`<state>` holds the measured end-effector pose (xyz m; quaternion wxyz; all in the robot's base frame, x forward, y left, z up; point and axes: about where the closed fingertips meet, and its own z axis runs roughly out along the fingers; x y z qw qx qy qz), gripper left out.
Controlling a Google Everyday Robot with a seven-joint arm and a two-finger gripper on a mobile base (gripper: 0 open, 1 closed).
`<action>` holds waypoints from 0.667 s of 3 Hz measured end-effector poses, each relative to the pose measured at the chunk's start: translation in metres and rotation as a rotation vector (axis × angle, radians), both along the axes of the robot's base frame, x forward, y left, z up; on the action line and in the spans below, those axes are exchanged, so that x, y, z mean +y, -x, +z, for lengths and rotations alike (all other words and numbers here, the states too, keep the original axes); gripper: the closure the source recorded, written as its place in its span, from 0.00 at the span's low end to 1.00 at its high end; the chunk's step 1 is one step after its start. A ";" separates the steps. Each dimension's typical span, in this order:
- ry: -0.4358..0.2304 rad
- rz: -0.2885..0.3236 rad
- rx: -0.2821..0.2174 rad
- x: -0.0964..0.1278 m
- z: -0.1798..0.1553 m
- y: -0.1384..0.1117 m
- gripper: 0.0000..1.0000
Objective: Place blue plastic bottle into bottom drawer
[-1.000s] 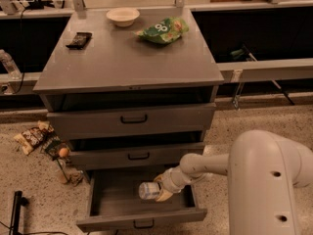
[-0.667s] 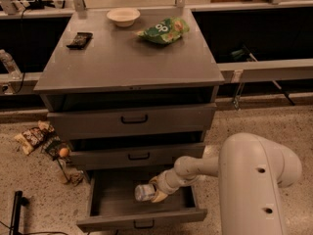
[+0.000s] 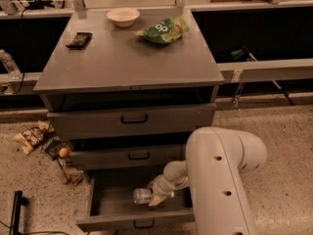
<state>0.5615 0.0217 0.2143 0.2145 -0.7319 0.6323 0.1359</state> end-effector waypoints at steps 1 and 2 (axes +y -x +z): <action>0.027 -0.062 0.001 -0.003 -0.007 -0.004 0.30; 0.046 -0.093 -0.006 -0.006 -0.007 -0.008 0.32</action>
Offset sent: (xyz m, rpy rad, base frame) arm 0.0156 -0.0129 -0.0057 -0.0715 -0.0207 -0.1376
